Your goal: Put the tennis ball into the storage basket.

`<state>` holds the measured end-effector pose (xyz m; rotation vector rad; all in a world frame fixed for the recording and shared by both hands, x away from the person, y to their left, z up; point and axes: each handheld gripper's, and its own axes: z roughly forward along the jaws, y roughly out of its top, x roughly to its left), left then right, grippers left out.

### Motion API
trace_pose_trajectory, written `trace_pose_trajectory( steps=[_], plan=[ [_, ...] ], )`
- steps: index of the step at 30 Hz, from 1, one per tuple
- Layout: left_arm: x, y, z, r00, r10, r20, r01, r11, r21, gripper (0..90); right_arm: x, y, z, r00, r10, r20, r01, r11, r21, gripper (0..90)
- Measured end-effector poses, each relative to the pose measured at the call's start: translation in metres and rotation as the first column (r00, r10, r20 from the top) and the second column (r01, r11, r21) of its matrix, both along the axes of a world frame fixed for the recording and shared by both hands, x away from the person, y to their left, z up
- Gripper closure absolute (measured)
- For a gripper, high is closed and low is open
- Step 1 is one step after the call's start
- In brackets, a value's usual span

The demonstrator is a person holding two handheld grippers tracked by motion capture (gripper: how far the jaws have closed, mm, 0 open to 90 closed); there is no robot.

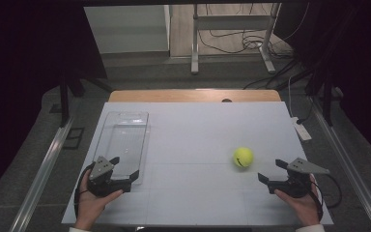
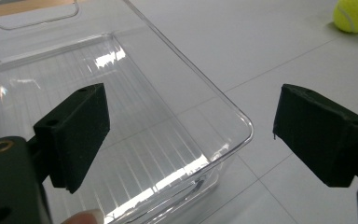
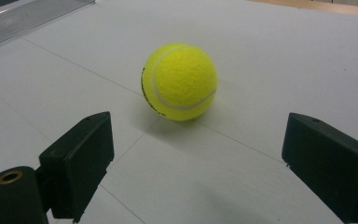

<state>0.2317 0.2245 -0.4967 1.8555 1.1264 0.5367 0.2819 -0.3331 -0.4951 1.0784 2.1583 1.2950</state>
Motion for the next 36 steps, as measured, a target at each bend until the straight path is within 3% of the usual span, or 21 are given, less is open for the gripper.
trace_pose_trajectory(
  steps=[15,36],
  plan=[
    [0.0,-0.0017,0.001,0.9999,-0.006,0.009,0.006,1.0,0.005,11.3,0.0021,-0.0019,-0.0053,0.9997,0.002,-0.023,-0.002,1.0,-0.013,9.4],
    [-0.0036,-0.0077,0.0048,0.9998,-0.003,0.017,0.002,0.9997,0.022,11.2,0.0028,-0.001,-0.0054,0.9995,0.013,-0.028,-0.013,1.0,0.019,9.6]
  ],
)
